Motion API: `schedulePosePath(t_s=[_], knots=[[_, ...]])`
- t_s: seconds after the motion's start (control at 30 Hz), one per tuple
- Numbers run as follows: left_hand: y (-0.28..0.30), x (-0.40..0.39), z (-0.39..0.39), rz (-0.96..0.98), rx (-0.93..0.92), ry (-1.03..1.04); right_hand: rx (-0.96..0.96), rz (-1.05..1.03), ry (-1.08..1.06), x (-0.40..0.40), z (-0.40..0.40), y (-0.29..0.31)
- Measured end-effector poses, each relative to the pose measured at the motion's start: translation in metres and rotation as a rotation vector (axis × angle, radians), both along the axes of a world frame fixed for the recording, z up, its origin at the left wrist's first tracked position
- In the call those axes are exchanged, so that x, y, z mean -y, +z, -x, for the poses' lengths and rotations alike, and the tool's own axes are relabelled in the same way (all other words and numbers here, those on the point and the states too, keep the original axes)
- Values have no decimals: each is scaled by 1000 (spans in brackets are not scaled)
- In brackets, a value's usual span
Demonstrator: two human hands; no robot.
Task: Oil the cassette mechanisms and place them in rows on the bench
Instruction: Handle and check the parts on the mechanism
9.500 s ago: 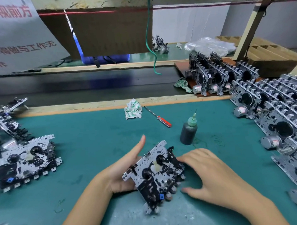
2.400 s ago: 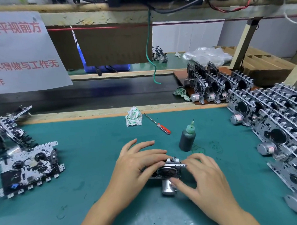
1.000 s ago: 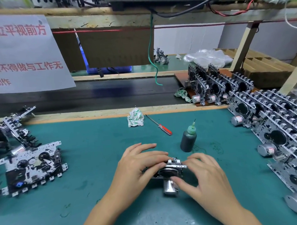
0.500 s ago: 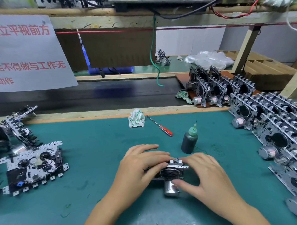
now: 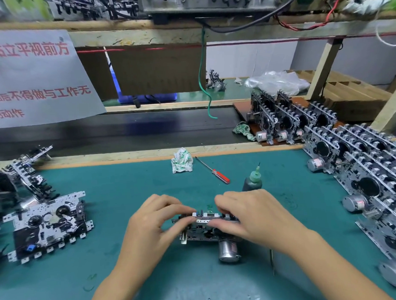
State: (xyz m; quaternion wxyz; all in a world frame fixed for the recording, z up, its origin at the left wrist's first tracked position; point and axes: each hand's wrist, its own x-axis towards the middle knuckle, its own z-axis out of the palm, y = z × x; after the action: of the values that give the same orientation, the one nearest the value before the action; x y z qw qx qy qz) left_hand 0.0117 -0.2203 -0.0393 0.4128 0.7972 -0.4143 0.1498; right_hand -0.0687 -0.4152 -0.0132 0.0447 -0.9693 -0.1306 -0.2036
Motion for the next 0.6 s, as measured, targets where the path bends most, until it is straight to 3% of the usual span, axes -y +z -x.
schedulePosePath(t_s=[0.2,0.3,0.6], knots=[[6,3,2,-40,41,-26,0,81,51,3,4,6],[20,12,4,-46,54,-95,12,28,26,13,16,15],[69,111,19,-115,67,-344,51,-12,-183,80,75,64]])
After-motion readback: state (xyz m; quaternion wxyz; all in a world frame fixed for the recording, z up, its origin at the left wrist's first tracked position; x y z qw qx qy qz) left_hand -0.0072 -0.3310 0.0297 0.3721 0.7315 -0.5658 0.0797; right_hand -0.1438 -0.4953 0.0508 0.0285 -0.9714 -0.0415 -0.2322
